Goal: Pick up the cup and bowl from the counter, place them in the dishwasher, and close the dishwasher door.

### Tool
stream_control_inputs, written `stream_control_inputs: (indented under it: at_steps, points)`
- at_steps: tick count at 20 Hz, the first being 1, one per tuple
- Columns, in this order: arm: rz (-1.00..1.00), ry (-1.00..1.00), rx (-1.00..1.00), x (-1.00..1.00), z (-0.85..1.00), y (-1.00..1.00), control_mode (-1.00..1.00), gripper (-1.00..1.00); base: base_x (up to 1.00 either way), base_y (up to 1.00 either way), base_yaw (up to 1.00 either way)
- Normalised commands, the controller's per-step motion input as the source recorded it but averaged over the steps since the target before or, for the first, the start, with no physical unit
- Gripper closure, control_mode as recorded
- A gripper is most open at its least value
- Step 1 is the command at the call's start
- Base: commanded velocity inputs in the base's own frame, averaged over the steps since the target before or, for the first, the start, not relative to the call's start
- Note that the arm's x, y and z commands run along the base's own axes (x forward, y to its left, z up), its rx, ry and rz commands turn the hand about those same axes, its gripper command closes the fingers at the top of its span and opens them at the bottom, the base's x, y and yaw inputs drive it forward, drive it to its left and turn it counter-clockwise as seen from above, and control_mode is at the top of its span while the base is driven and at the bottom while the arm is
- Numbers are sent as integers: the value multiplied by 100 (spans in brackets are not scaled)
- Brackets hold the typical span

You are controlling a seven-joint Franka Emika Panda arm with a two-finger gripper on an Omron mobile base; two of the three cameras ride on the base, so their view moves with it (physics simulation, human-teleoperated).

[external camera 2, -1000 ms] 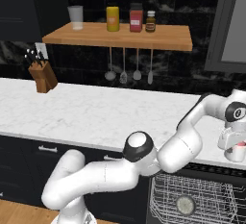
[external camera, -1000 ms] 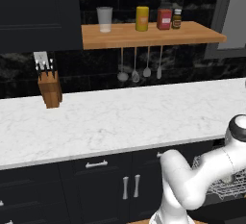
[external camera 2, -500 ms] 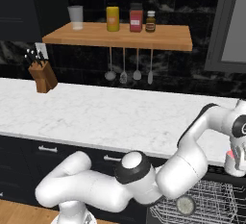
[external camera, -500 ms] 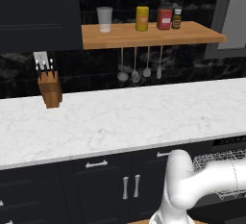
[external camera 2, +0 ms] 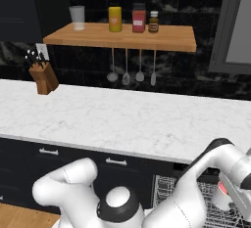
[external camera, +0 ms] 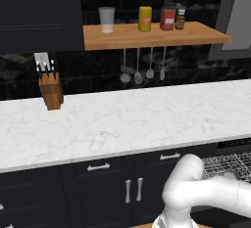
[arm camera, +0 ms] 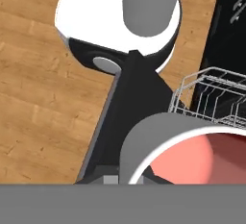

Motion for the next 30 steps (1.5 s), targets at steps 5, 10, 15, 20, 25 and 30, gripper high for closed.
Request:
stream_control_inputs:
  at_steps: [5,10,15,20,25,30]
  points:
    - [-3,-10,9,19,-55,38,-100,100,0,0,0]
    - [-14,1,0,50,-39,8,-100,100,0,0,0]
    - [1,-4,-3,35,-59,1,-100,100,0,0,0]
    - [26,-32,0,6,-59,-12,-100,100,0,0,0]
    - [39,-13,-5,0,-48,-6,-100,100,0,0,0]
    - [38,-10,-6,6,-22,0,-100,100,0,0,0]
